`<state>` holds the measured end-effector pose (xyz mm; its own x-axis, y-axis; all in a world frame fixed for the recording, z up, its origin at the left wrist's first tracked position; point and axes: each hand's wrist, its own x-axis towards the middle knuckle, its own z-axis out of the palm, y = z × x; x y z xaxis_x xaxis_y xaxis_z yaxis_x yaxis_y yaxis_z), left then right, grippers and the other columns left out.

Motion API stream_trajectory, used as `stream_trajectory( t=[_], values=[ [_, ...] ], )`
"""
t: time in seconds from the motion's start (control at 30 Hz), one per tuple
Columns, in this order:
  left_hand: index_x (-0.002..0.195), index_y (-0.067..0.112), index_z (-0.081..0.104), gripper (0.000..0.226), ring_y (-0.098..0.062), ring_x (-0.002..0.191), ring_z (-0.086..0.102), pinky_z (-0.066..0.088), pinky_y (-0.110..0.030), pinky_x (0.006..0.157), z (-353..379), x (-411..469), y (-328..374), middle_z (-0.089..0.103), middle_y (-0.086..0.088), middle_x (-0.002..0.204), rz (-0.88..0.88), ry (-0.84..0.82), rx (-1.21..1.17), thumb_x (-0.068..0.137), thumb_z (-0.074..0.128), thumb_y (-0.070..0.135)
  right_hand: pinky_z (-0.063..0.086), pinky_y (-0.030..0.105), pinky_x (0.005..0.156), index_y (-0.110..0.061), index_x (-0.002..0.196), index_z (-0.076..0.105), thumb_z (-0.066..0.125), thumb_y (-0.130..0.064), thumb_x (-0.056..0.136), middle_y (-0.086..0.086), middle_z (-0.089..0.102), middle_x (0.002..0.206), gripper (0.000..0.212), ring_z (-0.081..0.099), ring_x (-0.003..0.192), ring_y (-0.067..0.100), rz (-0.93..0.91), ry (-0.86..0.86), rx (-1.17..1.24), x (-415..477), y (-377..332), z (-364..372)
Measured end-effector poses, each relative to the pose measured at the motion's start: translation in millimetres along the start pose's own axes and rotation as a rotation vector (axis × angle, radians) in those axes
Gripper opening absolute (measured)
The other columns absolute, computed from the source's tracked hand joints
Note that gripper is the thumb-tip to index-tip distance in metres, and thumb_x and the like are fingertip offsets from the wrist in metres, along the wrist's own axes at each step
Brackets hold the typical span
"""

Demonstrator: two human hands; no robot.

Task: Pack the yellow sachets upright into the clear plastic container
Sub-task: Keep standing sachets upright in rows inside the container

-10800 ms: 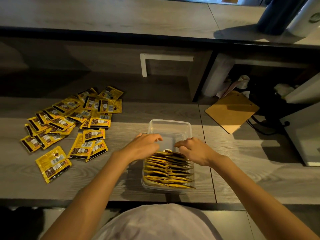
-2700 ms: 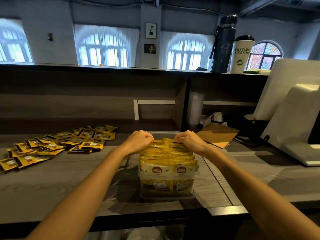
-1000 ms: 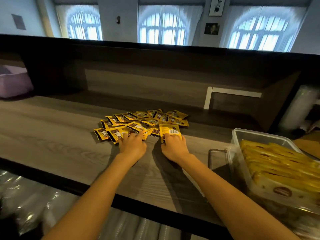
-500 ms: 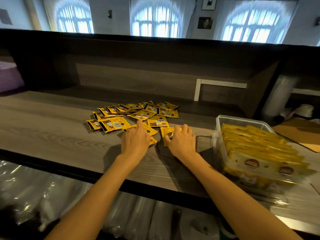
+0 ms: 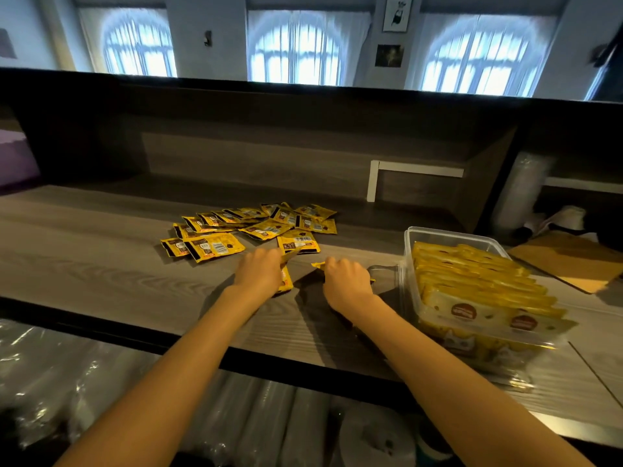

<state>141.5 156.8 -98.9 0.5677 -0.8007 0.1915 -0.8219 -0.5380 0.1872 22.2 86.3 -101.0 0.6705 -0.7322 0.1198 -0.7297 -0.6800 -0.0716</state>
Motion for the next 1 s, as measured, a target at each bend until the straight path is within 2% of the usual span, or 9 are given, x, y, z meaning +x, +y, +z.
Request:
stream_trajectory(
  t=[0.1,0.2,0.3,0.4,0.47,0.57,0.7,0.83,1.0],
  values=[
    [0.112,0.008,0.058,0.026,-0.034,0.095,0.058,0.041,-0.037,0.068,-6.6,-3.5,3.5,0.063,-0.018,0.103,-0.057,0.107,-0.188,0.094,0.039,0.01,0.049,0.038,0.084,-0.004,0.118,0.053,0.049,-0.007,0.092,0.016,0.059,0.118,0.026,0.057,0.109,0.033,-0.011,0.06,0.091,-6.4,1.8,-10.7],
    [0.095,0.006,0.062,0.023,-0.028,0.083,0.053,0.035,-0.033,0.062,-17.3,-3.9,9.1,0.063,-0.015,0.091,-0.086,0.231,-0.423,0.095,0.041,0.017,0.049,0.041,0.082,-0.004,0.112,0.056,0.047,-0.013,0.094,0.016,0.062,0.111,0.022,0.059,0.104,0.034,0.044,0.193,0.343,-8.7,-1.7,-29.4],
    [0.076,0.01,0.061,0.014,-0.025,0.079,0.057,0.037,-0.031,0.058,-37.5,-1.4,21.3,0.058,-0.005,0.071,-0.104,0.324,-0.657,0.087,0.053,0.013,0.046,0.038,0.075,-0.009,0.081,0.063,0.045,-0.021,0.094,0.012,0.063,0.091,0.025,0.06,0.091,0.027,0.165,0.279,0.759,-3.6,-2.4,-54.7],
    [0.078,0.008,0.061,0.006,-0.021,0.072,0.056,0.038,-0.028,0.054,-60.2,1.6,38.9,0.056,-0.001,0.066,-0.086,0.397,-0.782,0.082,0.058,0.007,0.041,0.035,0.069,-0.019,0.057,0.049,0.047,-0.021,0.092,0.007,0.056,0.079,0.035,0.052,0.08,0.022,0.283,0.357,1.06,4.1,4.2,-83.3],
    [0.081,0.01,0.058,0.005,-0.023,0.076,0.059,0.047,-0.034,0.063,-72.8,2.9,53.5,0.06,-0.005,0.076,-0.05,0.451,-0.842,0.08,0.062,0.007,0.044,0.035,0.071,-0.019,0.06,0.052,0.048,-0.017,0.092,0.008,0.059,0.084,0.032,0.054,0.082,0.022,0.287,0.431,1.056,7.1,14.1,-99.6],
    [0.099,0.006,0.055,0.023,-0.021,0.087,0.058,0.051,-0.037,0.076,-86.6,4.4,79.6,0.056,-0.003,0.089,-0.022,0.486,-0.961,0.079,0.065,0.002,0.05,0.032,0.071,-0.011,0.081,0.063,0.051,-0.01,0.091,0.008,0.063,0.087,0.015,0.058,0.082,0.019,0.251,0.542,0.988,6.8,36.2,-121.6],
    [0.122,0.01,0.041,0.047,-0.01,0.09,0.054,0.05,-0.019,0.063,-96.0,3.5,118.4,0.051,0.001,0.095,0.114,0.431,-1.114,0.082,0.057,-0.008,0.051,0.028,0.074,-0.008,0.099,0.061,0.054,-0.009,0.091,0.003,0.059,0.091,0.01,0.058,0.087,0.015,0.229,0.648,1.009,-1.7,75.2,-141.1],
    [0.111,0.017,0.047,0.027,-0.011,0.093,0.052,0.047,-0.017,0.056,-92.7,8.9,157.0,0.049,0.005,0.097,0.164,0.358,-1.181,0.091,0.044,-0.002,0.053,0.03,0.075,-0.006,0.108,0.056,0.048,-0.017,0.096,0.006,0.059,0.1,0.019,0.059,0.09,0.016,0.26,0.718,1.147,-13.3,117.4,-147.8],
    [0.099,0.018,0.044,0.01,-0.013,0.092,0.054,0.048,-0.017,0.058,-72.6,17.8,196.0,0.051,0.0,0.101,0.203,0.294,-1.264,0.096,0.042,0.009,0.058,0.04,0.077,-0.019,0.09,0.061,0.05,-0.023,0.095,0.011,0.065,0.105,0.012,0.066,0.096,0.025,0.335,0.701,1.202,-25.9,163.0,-142.9]
  ],
)
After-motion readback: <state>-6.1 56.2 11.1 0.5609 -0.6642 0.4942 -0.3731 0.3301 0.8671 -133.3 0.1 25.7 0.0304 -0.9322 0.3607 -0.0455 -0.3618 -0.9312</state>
